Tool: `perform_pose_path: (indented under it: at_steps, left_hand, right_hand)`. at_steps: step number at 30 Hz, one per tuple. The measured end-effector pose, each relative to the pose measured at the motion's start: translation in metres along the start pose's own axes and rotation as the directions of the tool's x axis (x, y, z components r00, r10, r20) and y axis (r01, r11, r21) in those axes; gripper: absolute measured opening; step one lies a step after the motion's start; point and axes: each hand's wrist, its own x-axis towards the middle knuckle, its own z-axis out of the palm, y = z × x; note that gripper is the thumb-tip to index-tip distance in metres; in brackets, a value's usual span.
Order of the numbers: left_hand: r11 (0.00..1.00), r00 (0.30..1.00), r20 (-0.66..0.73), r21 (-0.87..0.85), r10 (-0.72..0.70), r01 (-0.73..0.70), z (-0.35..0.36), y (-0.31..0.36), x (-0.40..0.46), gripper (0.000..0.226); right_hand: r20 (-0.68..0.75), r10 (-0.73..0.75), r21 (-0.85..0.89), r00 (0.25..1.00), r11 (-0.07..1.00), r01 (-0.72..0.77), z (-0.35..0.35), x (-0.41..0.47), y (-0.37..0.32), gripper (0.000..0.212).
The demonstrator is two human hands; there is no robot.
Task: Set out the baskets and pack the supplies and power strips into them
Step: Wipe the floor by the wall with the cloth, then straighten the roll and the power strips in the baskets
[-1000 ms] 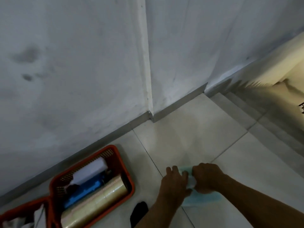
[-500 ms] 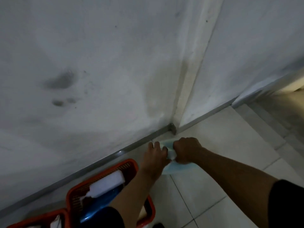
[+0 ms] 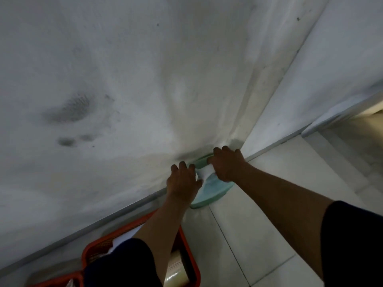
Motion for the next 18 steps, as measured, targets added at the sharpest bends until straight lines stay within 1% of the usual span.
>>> perform_pose_path:
  at_steps: [2, 4, 7, 8, 11, 13, 15, 18]
  left_hand:
    - [0.999, 1.0, -0.007, -0.037, -0.019, 0.018, 0.001, 0.001, -0.012, 0.066]
    - [0.997, 0.997, -0.064, -0.065, -0.039, 0.035, 0.004, 0.0, -0.03, 0.071]
    - [0.998, 0.987, -0.154, -0.058, -0.045, 0.037, 0.007, -0.005, -0.073, 0.065]
    - [0.996, 0.986, -0.159, -0.074, -0.05, 0.039, 0.009, -0.009, -0.091, 0.061]
    - [0.996, 0.986, -0.152, -0.072, -0.066, 0.056, 0.018, -0.025, -0.144, 0.051]
    - [0.992, 0.988, -0.126, -0.095, -0.09, 0.079, 0.033, -0.044, -0.18, 0.05]
    - [0.989, 0.993, -0.084, -0.129, -0.089, 0.077, 0.056, -0.065, -0.21, 0.054]
    - [0.99, 0.991, -0.04, -0.062, -0.131, 0.128, 0.101, -0.098, -0.252, 0.055]
  right_hand:
    - [0.001, 0.025, 0.074, 1.0, 0.997, -0.025, 0.0, -0.009, -0.006, 0.052]
    - [-0.017, 0.009, 0.118, 1.0, 0.993, -0.007, 0.001, -0.023, -0.013, 0.061]
    - [-0.097, -0.022, 0.127, 0.995, 0.991, 0.035, 0.004, -0.055, -0.027, 0.068]
    - [-0.104, -0.033, 0.12, 0.994, 0.992, 0.046, 0.007, -0.068, -0.034, 0.07]
    - [-0.089, -0.056, 0.124, 0.994, 0.99, 0.067, 0.021, -0.108, -0.061, 0.071]
    - [-0.102, -0.089, 0.125, 0.991, 0.987, 0.102, 0.039, -0.134, -0.087, 0.066]
    - [-0.096, -0.133, 0.15, 0.986, 0.978, 0.146, 0.066, -0.151, -0.114, 0.062]
    - [-0.037, -0.174, 0.17, 0.984, 0.969, 0.177, 0.123, -0.166, -0.158, 0.065]
